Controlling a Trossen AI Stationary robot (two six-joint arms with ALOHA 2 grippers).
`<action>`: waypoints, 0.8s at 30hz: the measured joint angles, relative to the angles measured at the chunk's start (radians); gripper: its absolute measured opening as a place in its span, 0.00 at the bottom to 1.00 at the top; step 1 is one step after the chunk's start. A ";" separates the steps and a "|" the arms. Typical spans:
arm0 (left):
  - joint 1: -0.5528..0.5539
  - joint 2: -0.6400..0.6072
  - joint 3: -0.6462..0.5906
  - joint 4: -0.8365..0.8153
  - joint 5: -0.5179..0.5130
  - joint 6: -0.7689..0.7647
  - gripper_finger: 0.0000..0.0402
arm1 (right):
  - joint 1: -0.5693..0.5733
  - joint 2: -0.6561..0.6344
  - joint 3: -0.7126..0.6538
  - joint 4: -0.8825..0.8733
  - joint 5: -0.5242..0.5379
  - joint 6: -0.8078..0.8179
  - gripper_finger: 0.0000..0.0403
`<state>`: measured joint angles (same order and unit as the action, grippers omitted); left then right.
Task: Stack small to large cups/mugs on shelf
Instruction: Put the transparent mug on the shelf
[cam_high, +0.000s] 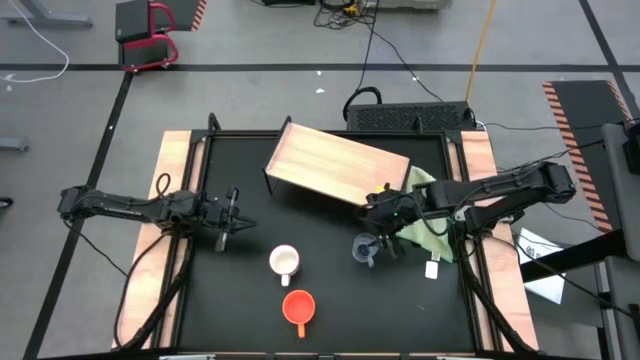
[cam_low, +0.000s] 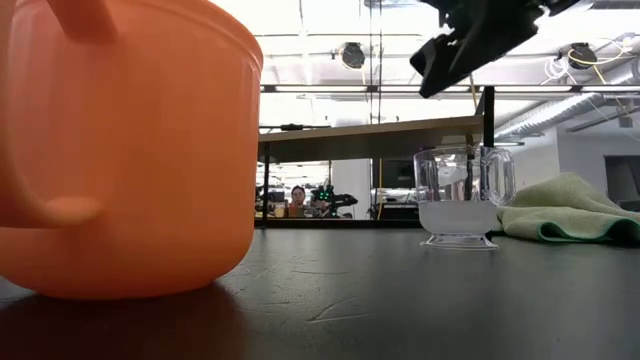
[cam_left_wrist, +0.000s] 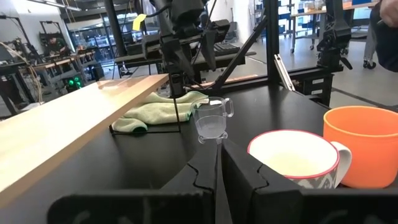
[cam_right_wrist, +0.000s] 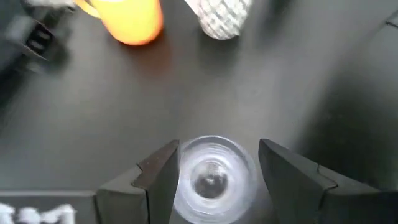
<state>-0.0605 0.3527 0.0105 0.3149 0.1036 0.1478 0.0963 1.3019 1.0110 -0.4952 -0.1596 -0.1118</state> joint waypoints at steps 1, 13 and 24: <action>0.000 0.000 0.000 0.000 0.000 0.000 0.06 | 0.000 0.011 0.016 -0.025 0.025 -0.015 0.52; 0.000 0.000 0.000 -0.035 0.000 0.004 0.06 | 0.023 0.135 0.095 -0.114 0.084 -0.087 0.52; 0.000 0.000 0.000 -0.035 0.000 0.000 0.06 | 0.023 0.146 0.095 -0.096 0.082 -0.088 0.52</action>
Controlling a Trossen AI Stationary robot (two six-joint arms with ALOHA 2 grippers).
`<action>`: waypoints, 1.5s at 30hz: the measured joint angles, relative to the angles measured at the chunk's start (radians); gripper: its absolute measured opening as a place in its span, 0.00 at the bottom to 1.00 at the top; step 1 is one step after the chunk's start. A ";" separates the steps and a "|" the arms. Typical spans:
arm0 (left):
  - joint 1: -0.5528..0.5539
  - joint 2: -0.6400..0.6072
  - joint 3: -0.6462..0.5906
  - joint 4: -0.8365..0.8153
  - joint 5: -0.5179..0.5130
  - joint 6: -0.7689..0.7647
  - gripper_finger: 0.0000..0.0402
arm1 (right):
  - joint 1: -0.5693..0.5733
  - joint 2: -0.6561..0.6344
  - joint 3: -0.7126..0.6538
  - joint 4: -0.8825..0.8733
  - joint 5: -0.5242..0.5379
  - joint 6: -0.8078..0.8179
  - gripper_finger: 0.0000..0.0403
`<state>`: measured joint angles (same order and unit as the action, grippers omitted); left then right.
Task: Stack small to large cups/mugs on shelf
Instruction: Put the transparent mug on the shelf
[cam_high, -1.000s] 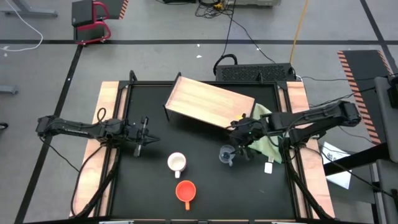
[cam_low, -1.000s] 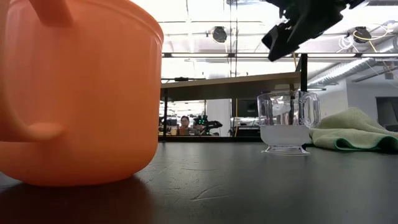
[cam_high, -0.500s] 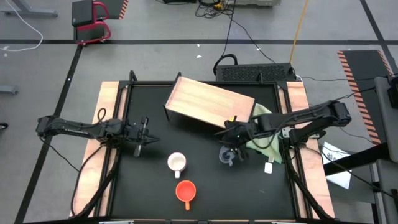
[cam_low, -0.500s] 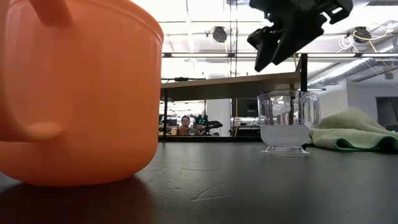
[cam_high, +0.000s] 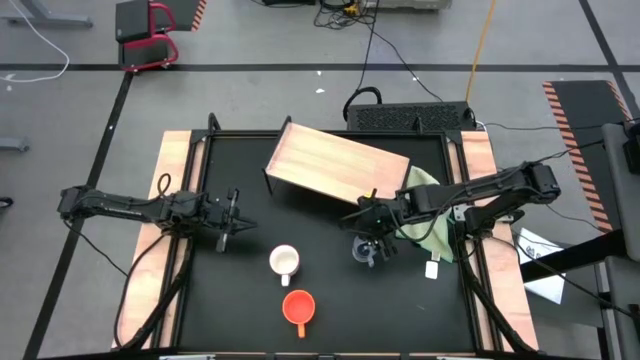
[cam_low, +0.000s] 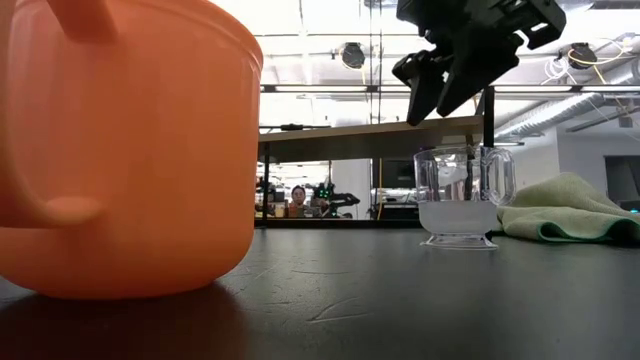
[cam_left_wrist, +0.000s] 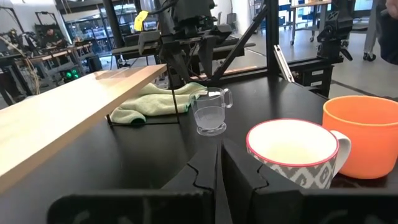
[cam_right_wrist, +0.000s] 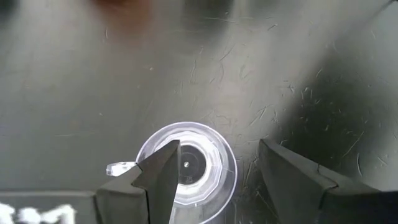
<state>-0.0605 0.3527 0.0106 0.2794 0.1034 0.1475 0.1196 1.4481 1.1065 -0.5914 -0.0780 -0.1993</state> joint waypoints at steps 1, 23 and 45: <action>0.000 0.000 0.000 0.000 0.000 0.000 0.06 | 0.000 0.004 0.000 0.003 0.000 0.000 0.52; 0.000 0.000 0.000 0.001 0.000 0.001 0.06 | -0.008 0.070 -0.001 0.013 0.001 -0.023 0.52; 0.000 0.000 0.000 -0.015 0.001 0.001 0.06 | -0.021 0.069 -0.067 0.089 0.010 -0.025 0.52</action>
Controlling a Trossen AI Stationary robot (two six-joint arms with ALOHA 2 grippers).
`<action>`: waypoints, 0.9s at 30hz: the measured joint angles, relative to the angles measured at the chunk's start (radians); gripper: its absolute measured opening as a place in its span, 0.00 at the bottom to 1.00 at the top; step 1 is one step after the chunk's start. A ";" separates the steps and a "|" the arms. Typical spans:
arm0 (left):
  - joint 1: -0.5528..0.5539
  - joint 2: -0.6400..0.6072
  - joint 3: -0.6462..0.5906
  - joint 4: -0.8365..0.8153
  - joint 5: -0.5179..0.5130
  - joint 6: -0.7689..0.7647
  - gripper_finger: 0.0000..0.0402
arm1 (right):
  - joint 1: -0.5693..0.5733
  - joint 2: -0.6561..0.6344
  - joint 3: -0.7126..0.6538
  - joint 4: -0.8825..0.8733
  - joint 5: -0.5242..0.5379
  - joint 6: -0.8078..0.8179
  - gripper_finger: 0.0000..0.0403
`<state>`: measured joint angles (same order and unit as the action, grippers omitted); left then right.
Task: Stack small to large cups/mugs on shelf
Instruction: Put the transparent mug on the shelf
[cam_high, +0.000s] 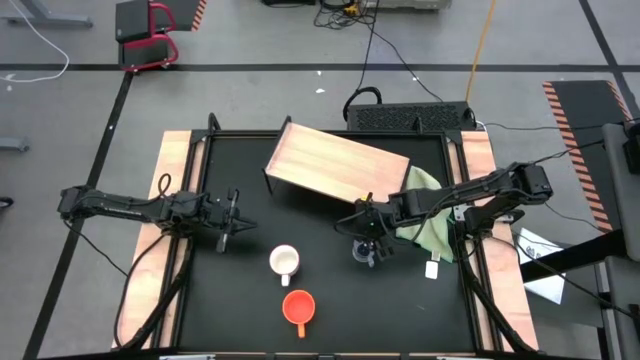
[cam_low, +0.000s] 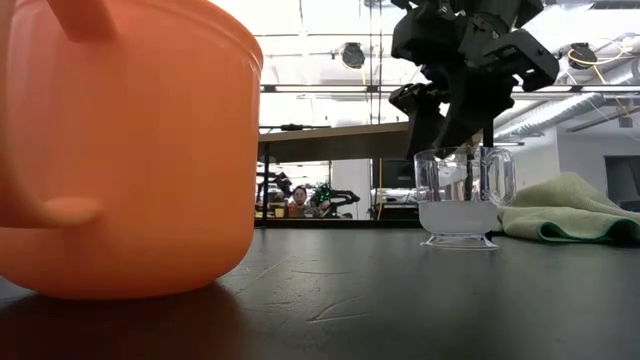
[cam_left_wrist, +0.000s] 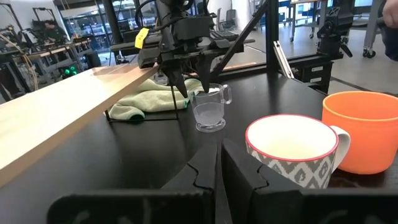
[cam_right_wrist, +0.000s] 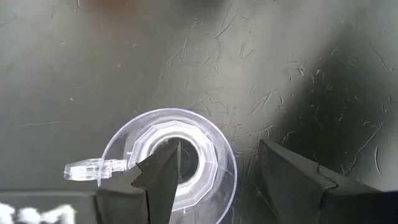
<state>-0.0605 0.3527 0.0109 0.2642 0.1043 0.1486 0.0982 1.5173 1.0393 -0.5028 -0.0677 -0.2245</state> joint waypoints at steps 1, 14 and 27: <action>0.000 0.000 0.000 0.000 0.000 0.000 0.06 | 0.000 0.000 -0.001 0.005 0.000 0.001 0.52; 0.000 0.000 0.000 0.000 0.000 -0.002 0.06 | 0.000 0.000 -0.001 -0.008 -0.011 0.017 0.52; 0.000 0.000 0.000 -0.001 0.000 -0.007 0.06 | 0.007 0.000 -0.001 -0.023 -0.012 -0.003 0.52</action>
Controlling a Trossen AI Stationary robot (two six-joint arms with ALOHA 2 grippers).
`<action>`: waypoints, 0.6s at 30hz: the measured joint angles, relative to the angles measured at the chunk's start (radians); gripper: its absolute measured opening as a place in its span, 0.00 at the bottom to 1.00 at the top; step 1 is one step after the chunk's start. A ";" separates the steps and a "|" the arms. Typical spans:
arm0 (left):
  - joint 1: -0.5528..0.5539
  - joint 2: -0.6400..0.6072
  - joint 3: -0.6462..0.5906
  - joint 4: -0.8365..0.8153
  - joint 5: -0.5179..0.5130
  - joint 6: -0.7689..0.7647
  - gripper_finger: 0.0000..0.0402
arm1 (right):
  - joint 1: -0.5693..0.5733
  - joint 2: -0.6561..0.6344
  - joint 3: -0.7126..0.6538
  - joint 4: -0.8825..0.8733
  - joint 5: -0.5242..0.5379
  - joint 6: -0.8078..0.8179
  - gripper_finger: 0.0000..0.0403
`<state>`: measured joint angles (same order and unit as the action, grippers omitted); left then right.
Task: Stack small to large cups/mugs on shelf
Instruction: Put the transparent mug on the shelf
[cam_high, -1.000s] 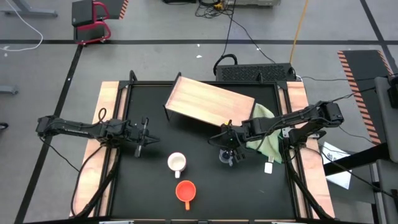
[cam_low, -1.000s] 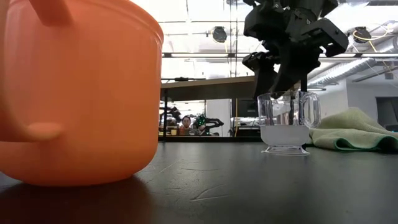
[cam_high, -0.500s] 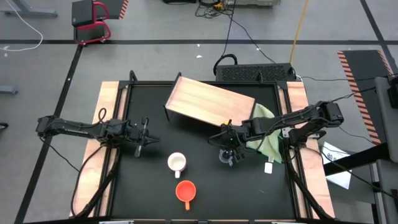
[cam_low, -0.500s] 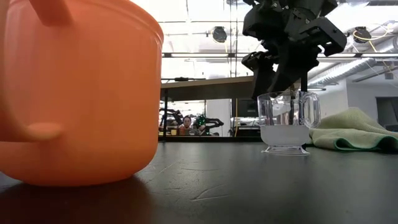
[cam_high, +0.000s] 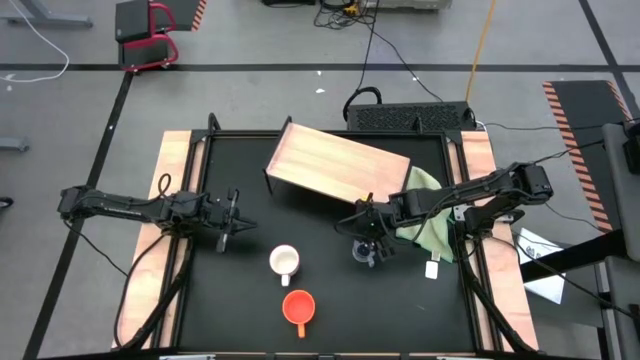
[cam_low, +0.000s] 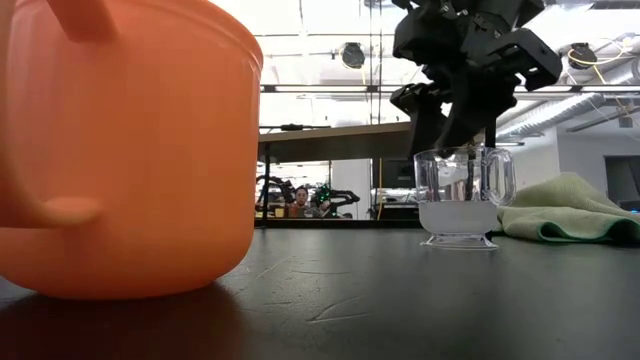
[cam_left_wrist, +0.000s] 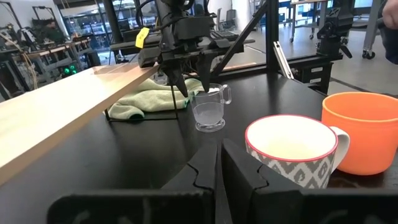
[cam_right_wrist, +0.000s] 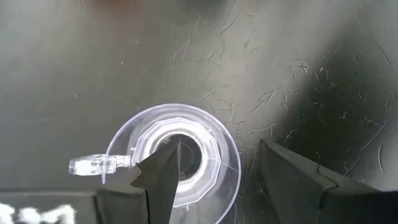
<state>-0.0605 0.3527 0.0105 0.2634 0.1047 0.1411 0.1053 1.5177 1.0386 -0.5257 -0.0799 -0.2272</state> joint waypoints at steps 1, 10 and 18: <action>0.000 0.000 0.000 0.000 0.000 -0.001 0.06 | 0.001 0.000 0.000 -0.002 0.000 -0.013 0.52; 0.000 0.000 0.000 -0.001 0.000 -0.001 0.06 | 0.027 0.002 -0.002 0.009 -0.006 -0.053 0.52; 0.000 0.000 0.000 -0.001 0.000 -0.001 0.06 | 0.035 0.003 -0.003 0.016 -0.007 -0.092 0.52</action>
<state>-0.0605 0.3527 0.0107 0.2623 0.1047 0.1403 0.1406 1.5204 1.0359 -0.5097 -0.0868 -0.3196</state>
